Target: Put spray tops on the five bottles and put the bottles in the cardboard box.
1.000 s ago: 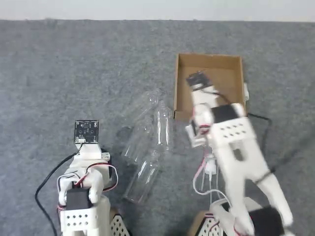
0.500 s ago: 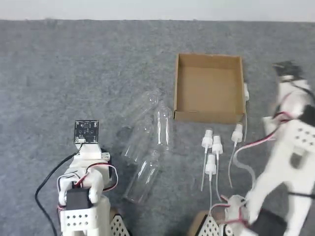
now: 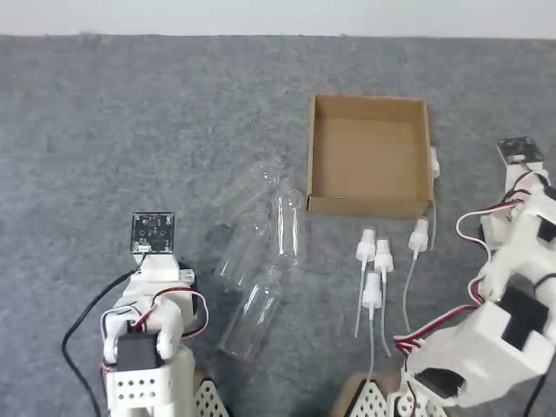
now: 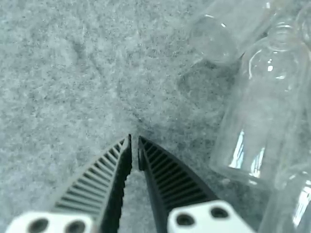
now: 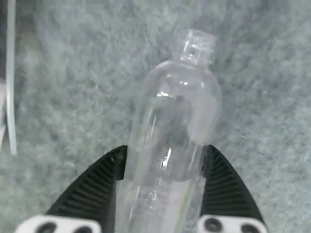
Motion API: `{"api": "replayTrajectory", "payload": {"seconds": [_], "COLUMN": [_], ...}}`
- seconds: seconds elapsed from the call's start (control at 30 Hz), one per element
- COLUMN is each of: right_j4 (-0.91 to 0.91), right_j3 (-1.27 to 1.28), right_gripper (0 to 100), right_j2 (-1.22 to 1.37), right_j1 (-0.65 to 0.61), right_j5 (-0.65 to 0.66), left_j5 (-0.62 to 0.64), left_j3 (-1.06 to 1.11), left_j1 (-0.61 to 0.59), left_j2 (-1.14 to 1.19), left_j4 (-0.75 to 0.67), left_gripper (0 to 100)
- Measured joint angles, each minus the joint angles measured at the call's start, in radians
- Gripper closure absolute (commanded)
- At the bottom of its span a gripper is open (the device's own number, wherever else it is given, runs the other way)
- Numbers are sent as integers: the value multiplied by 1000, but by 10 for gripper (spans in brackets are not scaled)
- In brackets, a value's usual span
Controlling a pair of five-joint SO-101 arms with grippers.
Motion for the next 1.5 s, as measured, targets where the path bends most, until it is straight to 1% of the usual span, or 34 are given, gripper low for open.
{"api": "replayTrajectory", "payload": {"seconds": [0.1,0.17,0.3,0.37,0.5,0.6,0.73,0.9,1.03,1.2,1.33,1.4,1.5], "right_j4": [-3,-3,0,29,130,253,428,592,632,620,534,494,436], "right_j3": [-5,-5,-5,-25,-109,-209,-318,-330,-256,-137,-120,-120,-120], "right_gripper": [748,719,706,706,708,709,709,709,709,709,709,709,709], "right_j2": [3,3,6,6,6,6,-6,-157,-311,-456,-468,-457,-390], "right_j1": [0,0,3,3,-6,-37,-120,-295,-482,-795,-1049,-1134,-1209], "right_j5": [0,0,0,0,2,-8,-94,-233,-361,-522,-626,-640,-646], "left_j5": [0,0,0,0,0,0,0,0,0,0,0,0,0], "left_j3": [0,0,0,0,0,0,0,0,0,0,0,0,0], "left_j1": [0,0,0,0,0,0,0,0,0,0,0,0,0], "left_j2": [0,0,0,0,0,0,0,0,0,0,0,0,0], "left_j4": [0,0,0,0,0,0,0,0,0,0,0,0,0], "left_gripper": [983,983,983,983,983,983,983,983,983,983,983,983,983]}}
